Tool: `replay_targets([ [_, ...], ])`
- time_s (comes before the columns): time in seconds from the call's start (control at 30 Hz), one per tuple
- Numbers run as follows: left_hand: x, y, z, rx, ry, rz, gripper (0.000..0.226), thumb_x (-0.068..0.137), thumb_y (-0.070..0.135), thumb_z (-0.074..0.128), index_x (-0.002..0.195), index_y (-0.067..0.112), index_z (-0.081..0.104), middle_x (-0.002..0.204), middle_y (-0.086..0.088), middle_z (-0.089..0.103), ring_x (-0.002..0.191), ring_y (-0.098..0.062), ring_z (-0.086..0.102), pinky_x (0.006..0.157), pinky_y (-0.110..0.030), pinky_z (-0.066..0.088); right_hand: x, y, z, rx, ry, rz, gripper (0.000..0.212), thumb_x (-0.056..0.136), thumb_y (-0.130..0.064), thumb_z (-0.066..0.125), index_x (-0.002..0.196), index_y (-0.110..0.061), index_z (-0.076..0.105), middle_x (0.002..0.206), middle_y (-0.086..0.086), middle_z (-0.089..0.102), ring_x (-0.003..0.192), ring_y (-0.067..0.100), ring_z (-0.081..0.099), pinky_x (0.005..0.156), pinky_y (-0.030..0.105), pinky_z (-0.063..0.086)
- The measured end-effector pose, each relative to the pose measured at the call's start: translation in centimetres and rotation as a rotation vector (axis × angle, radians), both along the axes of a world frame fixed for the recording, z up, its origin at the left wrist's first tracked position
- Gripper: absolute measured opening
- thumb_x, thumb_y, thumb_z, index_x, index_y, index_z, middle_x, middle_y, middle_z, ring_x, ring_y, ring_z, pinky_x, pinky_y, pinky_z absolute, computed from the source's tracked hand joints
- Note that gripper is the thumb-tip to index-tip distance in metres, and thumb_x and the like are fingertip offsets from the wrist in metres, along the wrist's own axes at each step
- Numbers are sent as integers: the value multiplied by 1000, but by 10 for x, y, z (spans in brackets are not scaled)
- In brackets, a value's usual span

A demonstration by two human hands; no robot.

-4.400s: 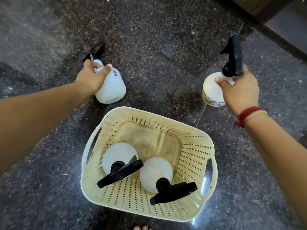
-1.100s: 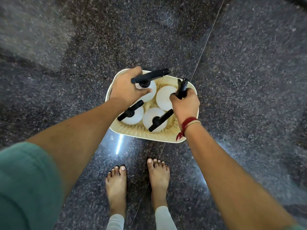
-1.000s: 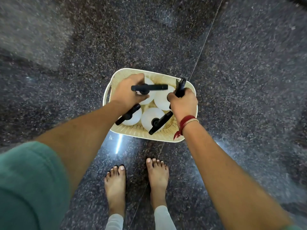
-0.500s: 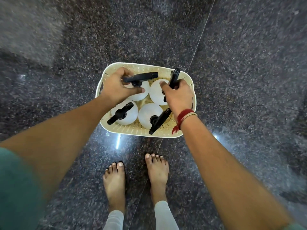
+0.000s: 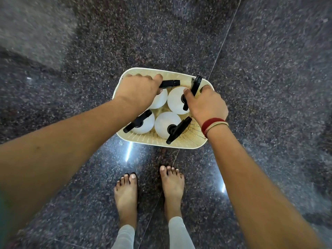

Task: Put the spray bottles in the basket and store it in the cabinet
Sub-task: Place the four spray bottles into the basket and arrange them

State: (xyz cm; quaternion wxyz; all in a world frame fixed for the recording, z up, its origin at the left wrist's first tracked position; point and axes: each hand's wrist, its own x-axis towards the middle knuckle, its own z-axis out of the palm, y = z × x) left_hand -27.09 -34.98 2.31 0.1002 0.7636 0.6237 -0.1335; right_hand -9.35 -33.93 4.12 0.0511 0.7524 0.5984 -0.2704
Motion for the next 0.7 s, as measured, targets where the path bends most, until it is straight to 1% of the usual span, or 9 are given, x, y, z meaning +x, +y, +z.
replay_targets([
  [0.1, 2, 1, 1, -39, -23, 54, 29, 102, 33, 35, 115, 9, 43, 92, -12, 66, 67, -29, 52, 46, -29, 20, -5, 1, -3, 41, 32, -4, 35, 94, -42, 47, 99, -9, 58, 92, 8, 62, 82, 30, 58, 66, 32, 36],
  [0.2, 5, -2, 7, -90, -59, 119, 30, 102, 33, 34, 111, 7, 47, 80, -12, 62, 59, -25, 41, 43, -29, 19, -5, 3, -5, 63, 84, -45, 20, 91, -29, 49, 89, -10, 55, 82, 4, 53, 73, 26, 49, 65, 31, 36],
  [0.3, 5, -5, 9, -122, -128, 232, 32, 102, 33, 35, 104, 5, 51, 68, -6, 47, 61, -26, 42, 44, -30, 21, -1, 6, -6, 43, 116, -82, 20, 88, -25, 53, 77, -8, 53, 76, 6, 56, 71, 28, 53, 64, 31, 39],
  [0.37, 4, -4, 8, -117, -166, 290, 33, 101, 33, 36, 102, 5, 53, 63, -2, 38, 63, -27, 43, 49, -31, 27, 1, 6, -6, 43, 112, -94, 21, 86, -24, 54, 72, -8, 53, 70, 6, 55, 68, 28, 53, 62, 30, 38],
  [0.43, 5, -3, 5, -104, -198, 316, 32, 101, 33, 37, 100, 5, 53, 62, -1, 35, 63, -27, 44, 53, -33, 30, 2, 4, -6, 48, 102, -106, 21, 85, -23, 55, 71, -7, 54, 63, 2, 51, 65, 26, 51, 61, 28, 36],
  [0.5, 9, -5, 1, -92, -230, 319, 32, 100, 34, 38, 100, 6, 53, 59, 0, 34, 61, -27, 44, 52, -32, 30, 0, 3, -9, 62, 121, -130, 22, 84, -23, 55, 70, -7, 55, 62, 3, 54, 64, 26, 53, 60, 28, 37],
  [0.57, 12, -9, -3, -80, -240, 305, 33, 100, 35, 38, 98, 6, 54, 57, 1, 35, 59, -27, 44, 46, -30, 26, -2, 4, -11, 63, 164, -183, 24, 83, -24, 54, 72, -4, 59, 66, 7, 62, 64, 27, 59, 60, 29, 44],
  [0.63, 13, -10, -5, -68, -249, 308, 34, 100, 37, 38, 96, 8, 55, 56, 2, 35, 57, -25, 43, 42, -28, 21, -1, 5, -8, 69, 216, -251, 27, 84, -24, 53, 76, 0, 64, 71, 12, 69, 69, 29, 67, 67, 36, 56],
  [0.7, 12, -11, -5, -64, -277, 335, 32, 99, 37, 39, 93, 9, 54, 55, 3, 35, 55, -24, 42, 42, -26, 19, 3, 4, -4, 55, 237, -284, 29, 85, -25, 54, 80, 0, 66, 76, 15, 72, 73, 31, 70, 73, 40, 58],
])
